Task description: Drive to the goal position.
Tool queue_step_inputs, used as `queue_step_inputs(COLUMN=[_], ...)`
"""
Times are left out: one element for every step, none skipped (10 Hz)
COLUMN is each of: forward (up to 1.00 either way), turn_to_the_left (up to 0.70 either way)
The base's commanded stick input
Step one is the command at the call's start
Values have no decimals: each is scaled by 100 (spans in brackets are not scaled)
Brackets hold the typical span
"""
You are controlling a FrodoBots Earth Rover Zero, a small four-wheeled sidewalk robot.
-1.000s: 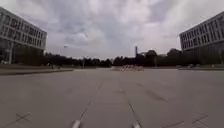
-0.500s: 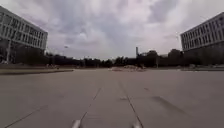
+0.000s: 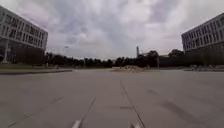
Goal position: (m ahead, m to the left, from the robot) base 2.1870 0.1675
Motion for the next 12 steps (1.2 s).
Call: queue_step_inputs(forward=[85,85,85,85,85,85,85,85,85,85,85,85], turn_to_the_left=[0,0,-31,-26,-10,0,0,0,0,0,0,0])
